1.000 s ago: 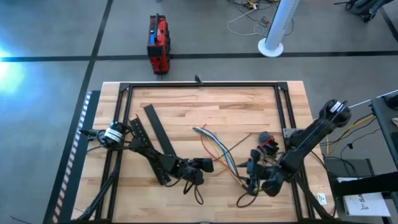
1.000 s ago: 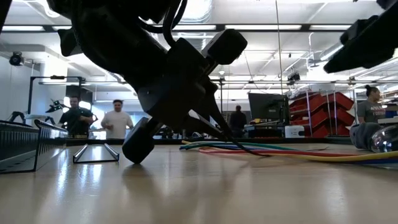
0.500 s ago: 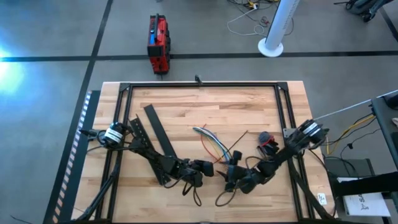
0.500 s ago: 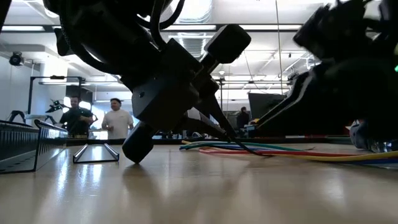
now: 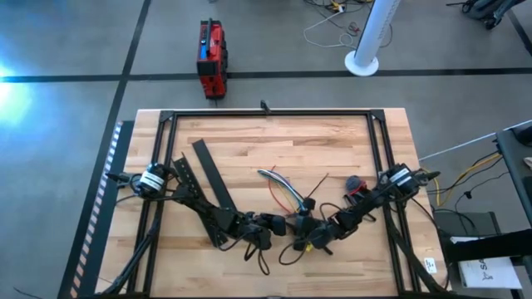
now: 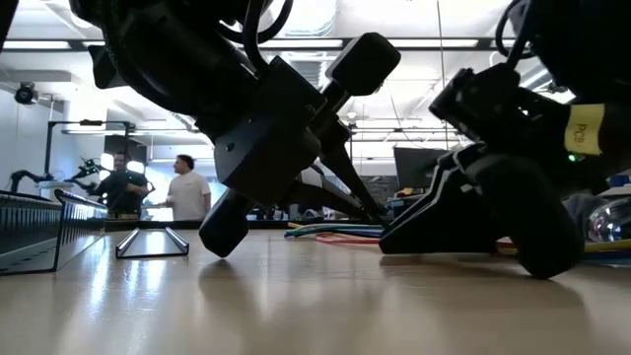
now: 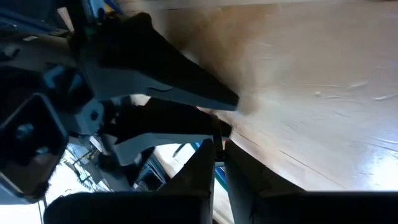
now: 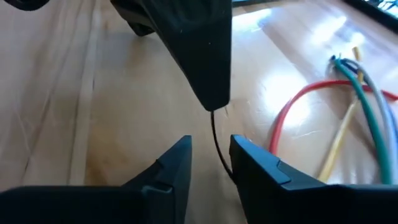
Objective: Ziptie cables
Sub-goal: Wrap the cable wires with the black zip tie
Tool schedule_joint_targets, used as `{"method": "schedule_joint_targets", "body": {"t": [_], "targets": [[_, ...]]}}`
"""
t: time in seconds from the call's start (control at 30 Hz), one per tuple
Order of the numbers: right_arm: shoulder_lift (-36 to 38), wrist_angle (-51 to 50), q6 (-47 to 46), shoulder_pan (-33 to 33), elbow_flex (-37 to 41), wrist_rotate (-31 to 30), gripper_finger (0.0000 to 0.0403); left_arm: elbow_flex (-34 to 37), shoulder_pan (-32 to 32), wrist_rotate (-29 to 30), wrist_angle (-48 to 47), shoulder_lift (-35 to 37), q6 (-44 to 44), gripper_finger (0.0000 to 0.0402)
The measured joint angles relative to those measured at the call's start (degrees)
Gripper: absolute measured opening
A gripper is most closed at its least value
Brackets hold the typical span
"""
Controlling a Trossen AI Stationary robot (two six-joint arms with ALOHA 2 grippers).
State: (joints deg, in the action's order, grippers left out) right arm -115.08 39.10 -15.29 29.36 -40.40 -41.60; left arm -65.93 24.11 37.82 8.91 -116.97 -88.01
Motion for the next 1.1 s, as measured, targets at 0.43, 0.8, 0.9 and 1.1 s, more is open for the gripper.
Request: {"method": "schedule_joint_targets", "body": {"t": [0.43, 0.8, 0.9, 1.1], "targets": [[-0.2, 0.2, -1.2, -0.9, 0.0, -0.4, 0.0003, 0.0, 0.1, 0.7, 1.2, 0.0, 4.2, 0.0017], [-0.2, 0.2, -0.6, -0.8, 0.0, -2.6, 0.0000, 0.1, 0.7, 5.3, 3.1, 2.6, 27.7, 0.0103], [-0.2, 0.2, -0.6, -0.7, 0.0, -3.0, 0.0000, 0.1, 1.0, 6.0, 0.6, 4.4, 37.4, 0.0133], [-0.2, 0.3, 0.2, 0.5, 0.0, -6.1, 0.0000, 0.4, 0.4, -2.9, -12.0, 8.1, 72.3, 0.0181]]}}
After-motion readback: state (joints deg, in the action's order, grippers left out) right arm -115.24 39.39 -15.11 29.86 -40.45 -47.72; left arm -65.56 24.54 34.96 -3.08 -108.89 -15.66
